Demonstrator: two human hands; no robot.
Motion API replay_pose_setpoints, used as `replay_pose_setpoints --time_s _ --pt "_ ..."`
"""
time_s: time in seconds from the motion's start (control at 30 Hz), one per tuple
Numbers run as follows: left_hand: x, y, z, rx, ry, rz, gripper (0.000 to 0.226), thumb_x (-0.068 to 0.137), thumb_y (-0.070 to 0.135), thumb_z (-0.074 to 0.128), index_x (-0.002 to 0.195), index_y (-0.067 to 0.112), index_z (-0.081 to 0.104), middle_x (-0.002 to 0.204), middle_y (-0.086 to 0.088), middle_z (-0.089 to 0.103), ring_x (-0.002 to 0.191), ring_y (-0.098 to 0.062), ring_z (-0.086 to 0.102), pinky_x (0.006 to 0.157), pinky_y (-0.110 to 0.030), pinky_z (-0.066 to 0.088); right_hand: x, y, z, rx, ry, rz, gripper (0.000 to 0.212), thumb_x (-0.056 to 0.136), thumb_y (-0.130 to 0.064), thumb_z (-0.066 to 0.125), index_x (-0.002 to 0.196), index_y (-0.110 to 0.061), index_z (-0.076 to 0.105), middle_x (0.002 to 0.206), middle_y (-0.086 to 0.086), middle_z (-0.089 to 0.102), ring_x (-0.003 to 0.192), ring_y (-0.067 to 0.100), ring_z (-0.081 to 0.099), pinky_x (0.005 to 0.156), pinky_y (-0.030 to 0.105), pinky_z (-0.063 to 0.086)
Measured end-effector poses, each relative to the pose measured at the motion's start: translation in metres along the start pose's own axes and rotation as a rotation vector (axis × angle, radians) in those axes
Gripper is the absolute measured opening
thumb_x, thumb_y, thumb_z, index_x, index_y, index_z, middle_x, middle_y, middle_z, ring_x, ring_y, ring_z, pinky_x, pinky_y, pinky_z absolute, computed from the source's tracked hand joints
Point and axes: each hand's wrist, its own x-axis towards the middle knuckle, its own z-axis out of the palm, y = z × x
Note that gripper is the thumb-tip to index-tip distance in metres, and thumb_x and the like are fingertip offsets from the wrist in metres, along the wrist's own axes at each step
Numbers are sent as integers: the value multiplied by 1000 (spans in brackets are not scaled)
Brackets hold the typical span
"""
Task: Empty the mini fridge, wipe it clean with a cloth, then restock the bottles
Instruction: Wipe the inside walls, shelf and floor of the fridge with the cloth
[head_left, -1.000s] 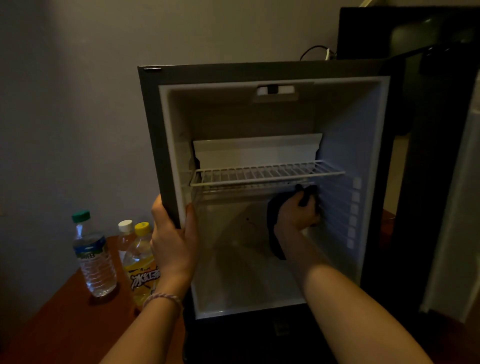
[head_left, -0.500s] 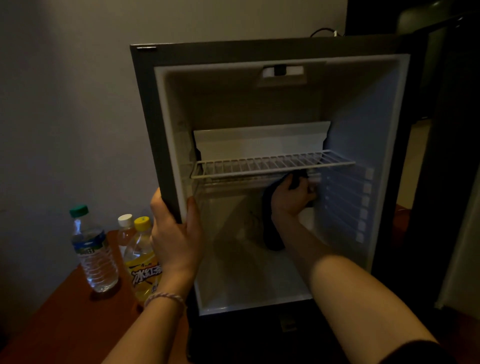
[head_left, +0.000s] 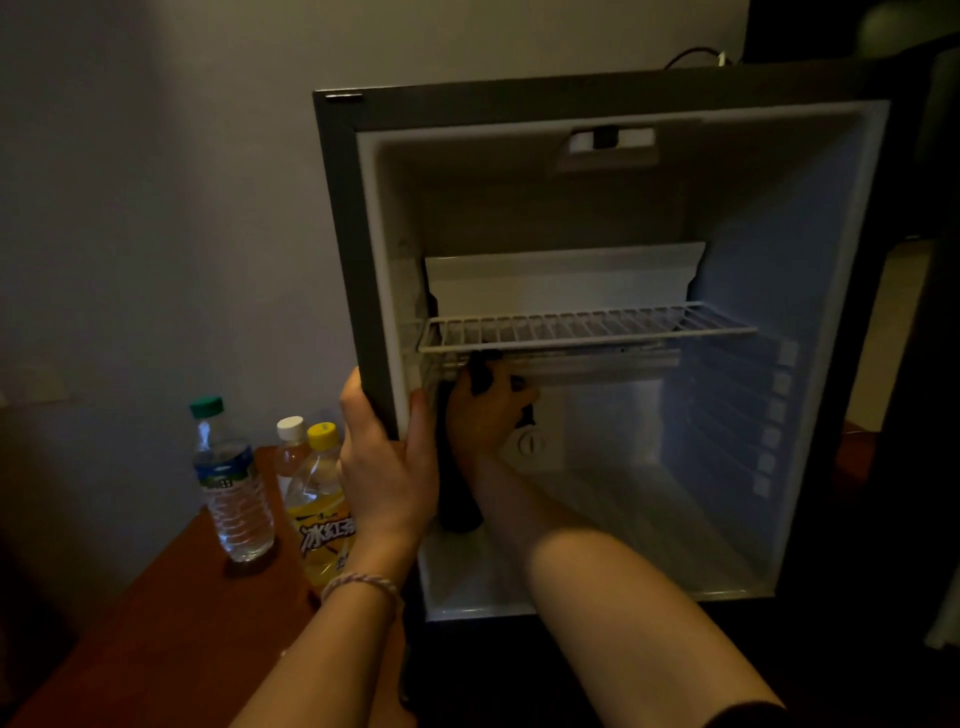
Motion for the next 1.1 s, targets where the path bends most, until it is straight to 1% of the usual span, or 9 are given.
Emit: replay_pose_setpoints --time_s 0.17,0.27,0.5,0.67,0.77,0.83,0.97,1.03,1.1 --pt "0 1 1 3 9 16 58 98 38 59 146 22 32 119 -10 63 86 -14 62 70 -27 50 11 24 -14 -7 -72 -145 20 86 -18 74 105 -12 75 127 14 44 109 31 53 98 36 47" --pt "1 0 0 -3 9 15 56 98 40 58 145 26 31 118 -10 64 87 -18 66 71 -36 57 17 33 -22 -24 -39 -194 14 85 -18 76 98 -14 77 123 11 45 104 30 54 94 32 47" --pt "0 2 1 -15 -11 15 57 99 33 58 146 15 33 107 2 59 77 2 60 65 -24 51 55 38 -79 25 155 -74 18 88 -16 73 100 -3 73 126 23 51 110 36 53 91 20 35" --pt "0 5 1 -36 -12 -1 57 98 33 58 146 14 33 106 2 57 77 3 57 67 -34 54 85 35 -129 126 542 -58 55 99 -36 43 99 11 71 100 34 67 100 44 60 90 37 37" --pt "-1 6 0 -25 1 7 58 98 35 58 145 14 33 106 1 57 76 -10 61 71 -43 57 96 33 -137 229 527 31 42 99 -31 51 117 5 63 117 25 65 108 39 61 95 41 47" --pt "0 7 -1 -19 8 11 58 97 38 57 145 16 33 108 0 57 77 -13 62 72 -47 58 102 31 -134 350 524 122 41 95 -27 62 124 1 54 126 20 60 115 35 59 96 34 48" --pt "-1 8 0 -17 21 6 57 98 37 57 145 16 34 108 1 57 78 0 58 71 -43 58 107 30 -135 342 282 300 73 86 -67 44 145 -26 36 147 7 45 131 27 49 106 44 45" --pt "-1 7 0 -16 21 6 56 98 36 58 145 16 34 106 2 57 76 -2 58 71 -43 57 110 26 -132 244 325 255 75 87 -66 38 146 -21 37 149 12 41 135 31 41 112 47 37" --pt "-1 7 0 -14 21 6 56 98 36 58 144 16 34 106 2 56 76 -9 59 72 -43 57 113 14 -124 159 580 92 59 93 -44 48 128 3 55 129 28 54 123 44 49 107 51 36"
